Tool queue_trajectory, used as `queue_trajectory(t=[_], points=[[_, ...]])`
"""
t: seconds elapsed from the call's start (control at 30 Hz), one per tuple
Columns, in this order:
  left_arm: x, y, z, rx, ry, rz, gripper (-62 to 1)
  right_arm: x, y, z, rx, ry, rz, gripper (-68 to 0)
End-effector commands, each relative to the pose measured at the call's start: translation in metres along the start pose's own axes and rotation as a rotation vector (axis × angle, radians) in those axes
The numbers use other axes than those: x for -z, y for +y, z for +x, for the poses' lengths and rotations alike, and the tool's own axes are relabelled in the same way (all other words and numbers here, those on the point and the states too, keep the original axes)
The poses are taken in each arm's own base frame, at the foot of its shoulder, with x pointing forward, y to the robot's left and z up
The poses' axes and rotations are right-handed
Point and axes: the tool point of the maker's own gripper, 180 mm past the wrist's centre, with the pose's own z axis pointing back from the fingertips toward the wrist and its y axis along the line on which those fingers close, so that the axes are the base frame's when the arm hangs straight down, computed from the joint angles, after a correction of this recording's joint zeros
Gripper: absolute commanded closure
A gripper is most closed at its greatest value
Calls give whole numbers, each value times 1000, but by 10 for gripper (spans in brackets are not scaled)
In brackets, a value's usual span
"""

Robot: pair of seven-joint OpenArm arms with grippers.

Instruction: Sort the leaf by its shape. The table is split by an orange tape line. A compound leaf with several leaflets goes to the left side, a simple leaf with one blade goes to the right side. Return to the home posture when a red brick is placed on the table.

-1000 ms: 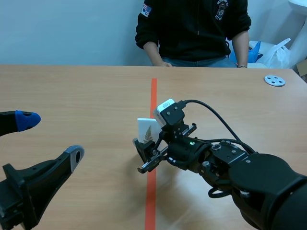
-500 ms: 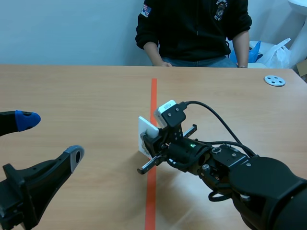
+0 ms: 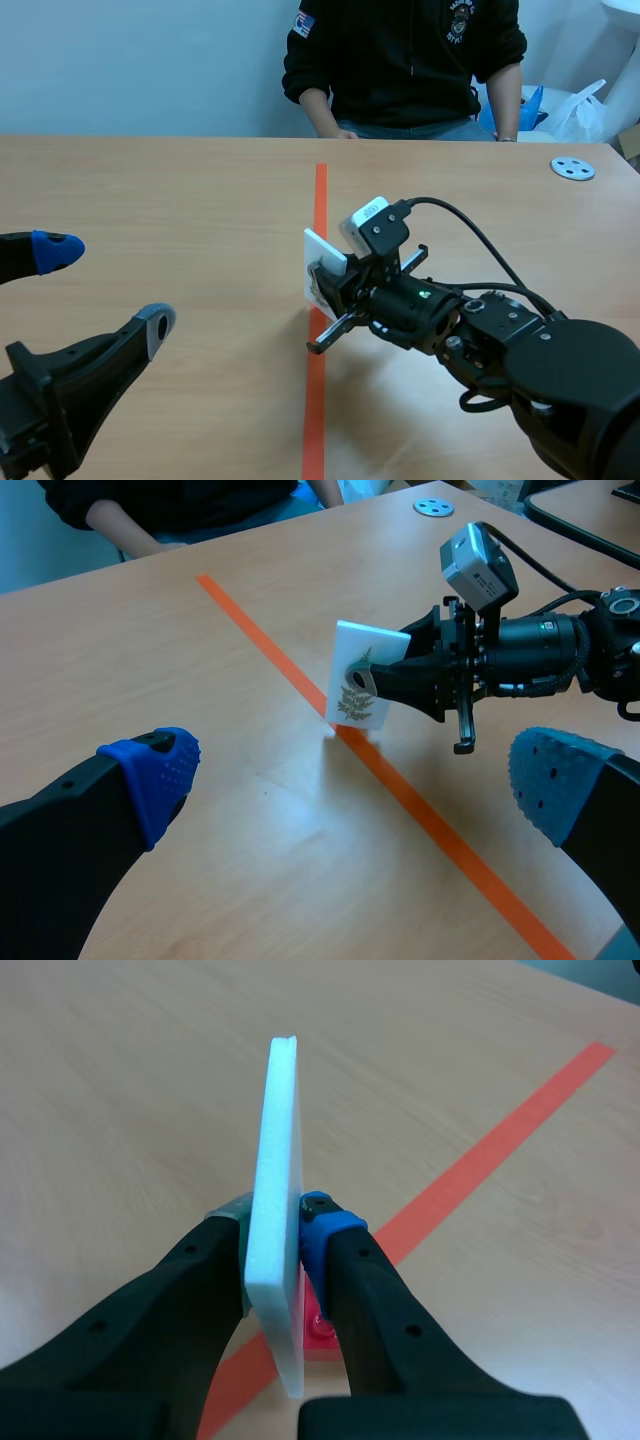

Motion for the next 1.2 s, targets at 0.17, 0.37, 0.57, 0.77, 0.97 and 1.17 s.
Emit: queue_trajectory(t=[0.17, 0.37, 0.57, 0.77, 0.97, 1.17], points=[[1, 0, 8, 2, -32, 2, -623, -31, -60, 33, 3, -89, -130, -15], [1, 0, 8, 2, -32, 2, -623, -78, -118, 44, 65, -109, -267, -15], [1, 0, 8, 2, -32, 2, -623, -130, -181, 53, 92, -112, -437, -15], [1, 0, 8, 2, -32, 2, -623, -171, -227, 67, 67, -123, -590, -15], [1, 0, 8, 2, -32, 2, -623, -191, -250, 52, 70, -84, -727, -15], [1, 0, 8, 2, -32, 2, -623, -200, -255, 23, 123, -47, -787, -14]])
